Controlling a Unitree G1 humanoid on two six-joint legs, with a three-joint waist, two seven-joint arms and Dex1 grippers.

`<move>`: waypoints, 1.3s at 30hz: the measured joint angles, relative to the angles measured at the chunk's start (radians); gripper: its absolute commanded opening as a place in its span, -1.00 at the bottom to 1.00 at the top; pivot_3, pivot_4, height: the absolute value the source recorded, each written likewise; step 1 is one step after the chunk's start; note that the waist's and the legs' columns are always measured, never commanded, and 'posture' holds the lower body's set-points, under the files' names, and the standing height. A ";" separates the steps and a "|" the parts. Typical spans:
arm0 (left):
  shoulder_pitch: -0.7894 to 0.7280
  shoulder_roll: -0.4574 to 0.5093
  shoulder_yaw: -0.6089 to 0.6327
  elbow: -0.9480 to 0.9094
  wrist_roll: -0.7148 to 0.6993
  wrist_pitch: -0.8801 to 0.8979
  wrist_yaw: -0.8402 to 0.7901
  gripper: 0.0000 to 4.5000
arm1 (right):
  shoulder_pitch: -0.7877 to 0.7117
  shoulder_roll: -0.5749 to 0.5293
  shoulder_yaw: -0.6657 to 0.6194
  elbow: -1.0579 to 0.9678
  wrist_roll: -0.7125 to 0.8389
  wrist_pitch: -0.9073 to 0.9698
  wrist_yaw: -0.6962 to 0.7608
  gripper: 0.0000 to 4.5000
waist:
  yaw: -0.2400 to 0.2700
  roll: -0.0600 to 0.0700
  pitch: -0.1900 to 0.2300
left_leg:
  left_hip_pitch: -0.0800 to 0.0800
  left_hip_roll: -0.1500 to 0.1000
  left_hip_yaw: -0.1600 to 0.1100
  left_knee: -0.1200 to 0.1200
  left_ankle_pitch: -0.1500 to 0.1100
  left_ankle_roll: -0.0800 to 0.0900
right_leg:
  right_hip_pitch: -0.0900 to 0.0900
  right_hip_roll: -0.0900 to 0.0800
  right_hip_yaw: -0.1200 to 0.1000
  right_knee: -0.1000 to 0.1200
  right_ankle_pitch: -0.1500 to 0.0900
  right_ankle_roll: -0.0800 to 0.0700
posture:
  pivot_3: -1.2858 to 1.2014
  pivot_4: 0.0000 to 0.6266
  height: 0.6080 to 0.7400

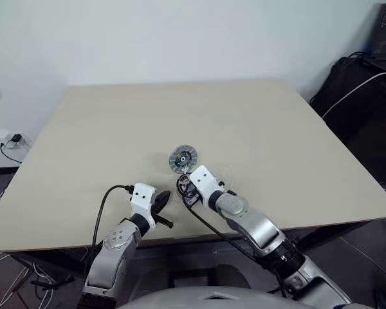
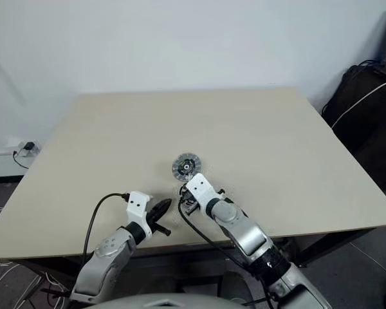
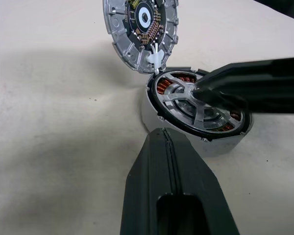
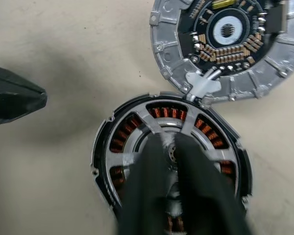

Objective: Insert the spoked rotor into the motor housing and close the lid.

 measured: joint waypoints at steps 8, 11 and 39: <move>0.008 0.000 0.000 0.000 0.000 0.000 0.004 -1.00 | -0.037 0.059 -0.076 0.079 -0.060 -0.024 0.028 -0.98 | -0.001 0.000 0.000 | 0.000 0.000 -0.001 0.000 0.001 -0.002 | 0.000 0.000 0.000 0.001 0.000 -0.001 | 0.03 -1.00 1.00; 0.009 0.000 0.001 0.000 0.000 0.000 0.008 -1.00 | -0.036 0.071 -0.091 0.103 -0.070 -0.022 0.051 -0.98 | -0.001 0.000 0.000 | 0.000 0.000 -0.001 0.000 0.001 -0.003 | 0.000 0.000 0.000 0.001 0.000 -0.001 | 0.03 -1.00 1.00; -0.002 -0.017 -0.006 0.001 0.000 -0.003 0.004 -1.00 | -0.158 -0.185 0.019 -0.064 -0.159 0.066 0.526 0.14 | 0.000 -0.001 -0.002 | 0.003 0.000 -0.001 0.000 0.000 -0.001 | 0.002 0.000 -0.002 0.001 0.000 -0.002 | 0.03 -1.00 1.00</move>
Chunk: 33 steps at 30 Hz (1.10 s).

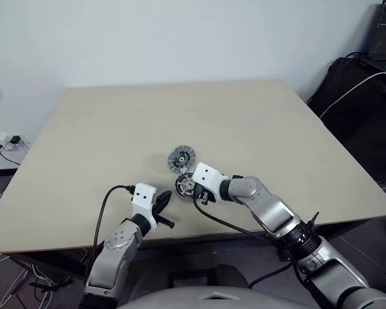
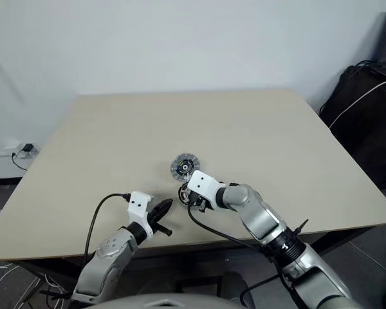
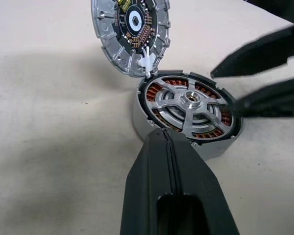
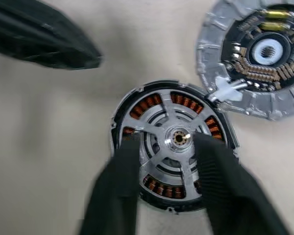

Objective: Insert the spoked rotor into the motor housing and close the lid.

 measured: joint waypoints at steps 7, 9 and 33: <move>0.003 -0.011 0.000 0.003 0.000 -0.004 0.014 -1.00 | -0.086 -0.073 0.087 0.037 -0.080 -0.004 0.139 0.30 | 0.012 -0.001 0.000 | 0.000 0.000 0.000 0.000 0.000 0.000 | 0.000 -0.001 -0.001 0.000 0.000 0.000 | 0.03 -1.00 1.00; 0.003 -0.013 0.000 0.003 0.000 -0.006 0.015 -1.00 | -0.109 -0.090 0.113 0.048 -0.097 -0.023 0.189 0.30 | 0.015 -0.001 0.000 | 0.000 0.000 0.000 0.000 0.000 0.000 | 0.000 -0.001 0.000 0.000 0.000 0.000 | 0.03 -1.00 1.00; 0.019 -0.035 0.008 0.008 0.000 -0.047 0.044 -1.00 | -0.160 -0.035 0.157 0.214 -0.239 -0.193 0.322 -0.95 | 0.019 -0.003 -0.002 | 0.005 0.001 0.000 0.001 0.001 -0.003 | 0.000 -0.001 -0.003 0.000 0.002 -0.003 | 0.03 -1.00 1.00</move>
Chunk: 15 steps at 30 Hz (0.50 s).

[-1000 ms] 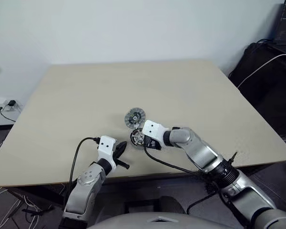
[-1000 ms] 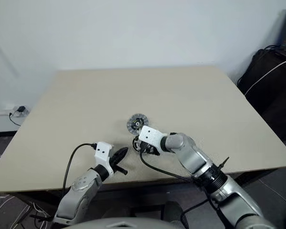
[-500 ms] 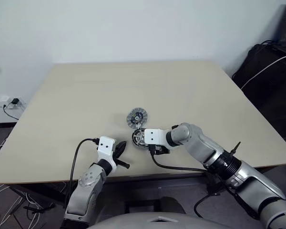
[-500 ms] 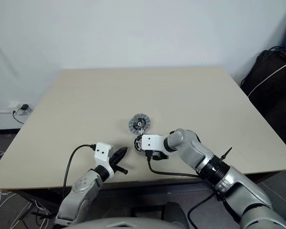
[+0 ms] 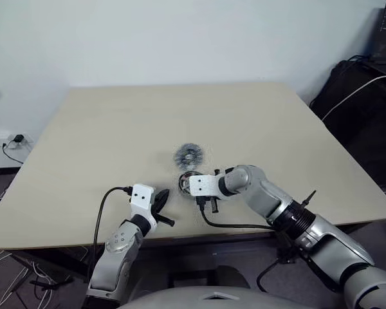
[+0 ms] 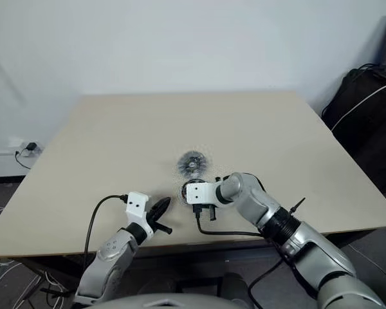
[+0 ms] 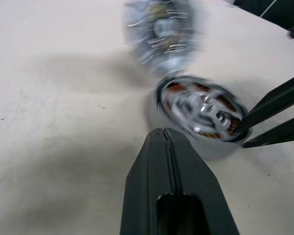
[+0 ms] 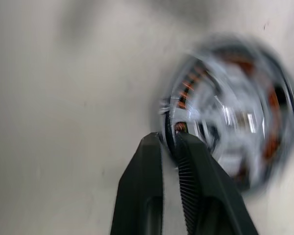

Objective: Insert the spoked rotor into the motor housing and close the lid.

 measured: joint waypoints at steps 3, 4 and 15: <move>0.001 0.000 0.004 0.001 0.000 -0.001 0.004 -1.00 | 0.001 0.000 -0.001 0.007 -0.014 -0.004 -0.004 -0.95 | 0.001 0.000 0.000 | 0.000 0.000 0.000 0.001 0.001 0.001 | 0.000 0.000 0.000 0.000 0.001 0.001 | 0.03 -1.00 1.00; 0.001 -0.001 0.004 0.002 0.000 -0.002 0.004 -1.00 | 0.001 0.000 -0.001 0.007 -0.016 -0.005 -0.005 -0.95 | 0.001 0.000 0.000 | 0.000 0.000 0.000 0.002 0.001 0.001 | 0.001 0.000 0.000 0.000 0.001 0.002 | 0.03 -1.00 1.00; 0.004 -0.011 0.004 0.011 0.000 -0.008 0.012 -1.00 | 0.136 0.020 -0.163 -0.216 0.125 0.381 0.003 -0.95 | 0.016 0.000 0.000 | -0.011 0.000 -0.002 0.001 0.000 0.000 | -0.006 -0.001 0.000 0.000 0.003 0.003 | 0.03 -1.00 1.00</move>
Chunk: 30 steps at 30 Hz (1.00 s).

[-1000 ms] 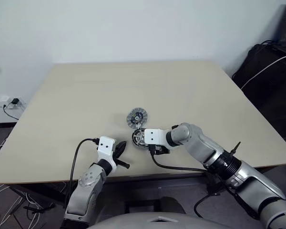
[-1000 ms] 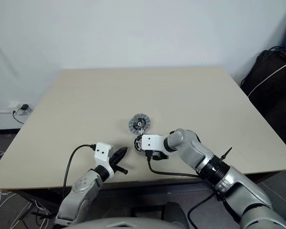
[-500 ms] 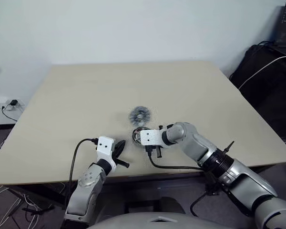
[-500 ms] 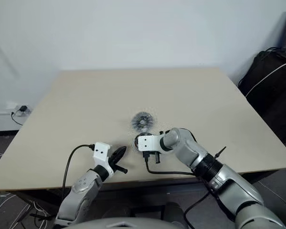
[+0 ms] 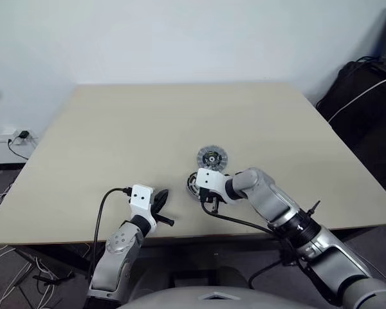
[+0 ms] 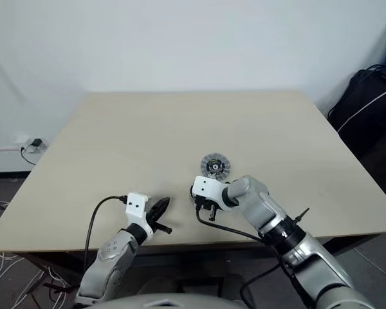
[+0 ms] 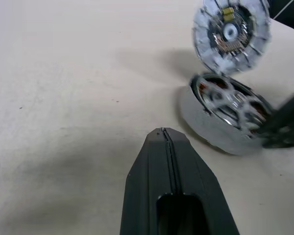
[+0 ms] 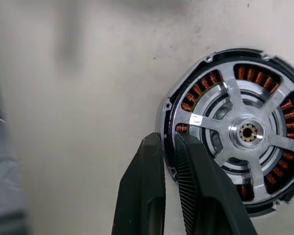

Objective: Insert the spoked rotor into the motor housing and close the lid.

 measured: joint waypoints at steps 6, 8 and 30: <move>0.001 -0.003 -0.001 0.026 0.000 -0.014 -0.002 -1.00 | 0.066 0.018 -0.030 -0.146 0.065 0.179 -0.051 -0.95 | 0.003 0.000 -0.002 | -0.010 0.000 0.000 0.000 0.002 -0.004 | -0.010 -0.001 0.000 0.000 -0.001 -0.003 | 0.03 -1.00 1.00; 0.001 -0.002 -0.002 0.029 0.000 -0.014 -0.005 -1.00 | 0.077 0.056 -0.040 -0.155 0.079 0.220 -0.091 -0.95 | 0.001 0.000 -0.002 | -0.010 0.000 0.000 0.000 0.001 -0.003 | -0.010 -0.001 0.000 0.000 -0.002 -0.004 | 0.03 -1.00 1.00; -0.006 0.002 -0.010 0.029 0.000 -0.013 -0.020 -1.00 | -0.057 -0.220 0.215 -0.216 0.014 -0.096 -0.047 -0.11 | -0.003 -0.001 -0.002 | -0.007 0.000 0.000 0.005 0.002 -0.002 | -0.006 0.001 -0.006 0.001 -0.001 -0.002 | 0.03 -1.00 1.00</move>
